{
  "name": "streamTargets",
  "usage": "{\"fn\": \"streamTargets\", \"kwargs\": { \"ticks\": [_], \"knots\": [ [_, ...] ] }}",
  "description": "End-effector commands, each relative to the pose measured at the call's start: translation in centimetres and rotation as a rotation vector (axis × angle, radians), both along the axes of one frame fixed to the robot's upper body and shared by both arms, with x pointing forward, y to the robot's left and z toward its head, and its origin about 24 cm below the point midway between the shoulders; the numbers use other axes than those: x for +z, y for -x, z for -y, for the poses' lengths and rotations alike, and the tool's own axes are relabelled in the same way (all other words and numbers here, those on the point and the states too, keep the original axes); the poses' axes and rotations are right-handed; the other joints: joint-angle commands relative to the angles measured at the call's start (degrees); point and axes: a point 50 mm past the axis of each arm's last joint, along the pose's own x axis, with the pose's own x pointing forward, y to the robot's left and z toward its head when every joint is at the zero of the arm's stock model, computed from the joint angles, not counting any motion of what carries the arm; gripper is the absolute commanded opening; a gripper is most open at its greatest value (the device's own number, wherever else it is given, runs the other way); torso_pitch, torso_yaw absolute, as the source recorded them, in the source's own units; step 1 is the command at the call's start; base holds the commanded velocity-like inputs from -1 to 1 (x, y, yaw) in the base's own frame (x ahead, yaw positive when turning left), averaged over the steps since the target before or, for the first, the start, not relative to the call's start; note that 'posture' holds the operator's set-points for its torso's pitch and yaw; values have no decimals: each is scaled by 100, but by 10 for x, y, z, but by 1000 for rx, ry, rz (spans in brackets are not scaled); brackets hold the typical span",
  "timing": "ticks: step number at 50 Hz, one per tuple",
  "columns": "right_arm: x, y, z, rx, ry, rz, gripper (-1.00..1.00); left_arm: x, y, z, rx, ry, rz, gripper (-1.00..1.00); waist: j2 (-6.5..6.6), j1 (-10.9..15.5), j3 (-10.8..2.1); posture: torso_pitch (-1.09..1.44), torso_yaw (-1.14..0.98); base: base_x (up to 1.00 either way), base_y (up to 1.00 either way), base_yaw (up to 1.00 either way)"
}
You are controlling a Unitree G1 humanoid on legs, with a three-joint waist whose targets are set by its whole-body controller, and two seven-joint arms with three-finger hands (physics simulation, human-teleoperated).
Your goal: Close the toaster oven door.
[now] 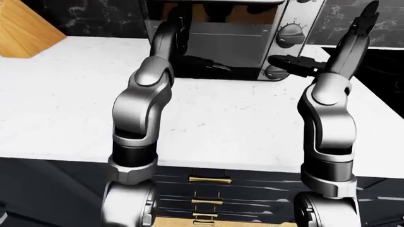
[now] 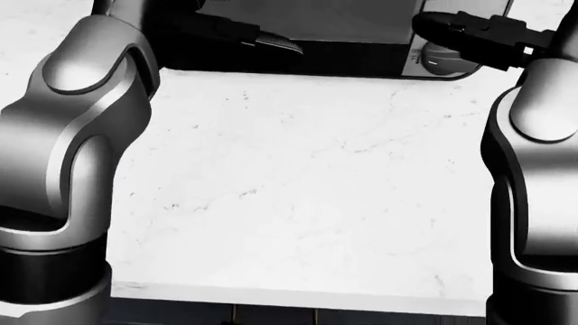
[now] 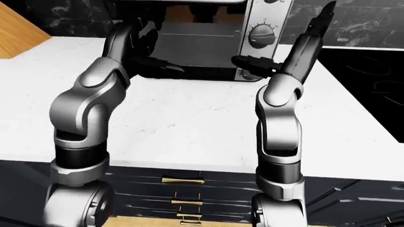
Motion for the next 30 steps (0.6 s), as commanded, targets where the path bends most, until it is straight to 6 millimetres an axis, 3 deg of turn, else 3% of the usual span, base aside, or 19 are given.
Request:
{"fn": "streamTargets", "kwargs": {
  "ticks": [1,30],
  "knots": [
    [19,6,0,-5,15,89,100,19,6,2,-12,14,90,100,-11,-5,-159,0,0,0,0,0],
    [20,6,1,-9,10,90,100,28,-10,4,-26,5,70,100,-9,-17,-166,0,0,0,0,0]
  ]
}}
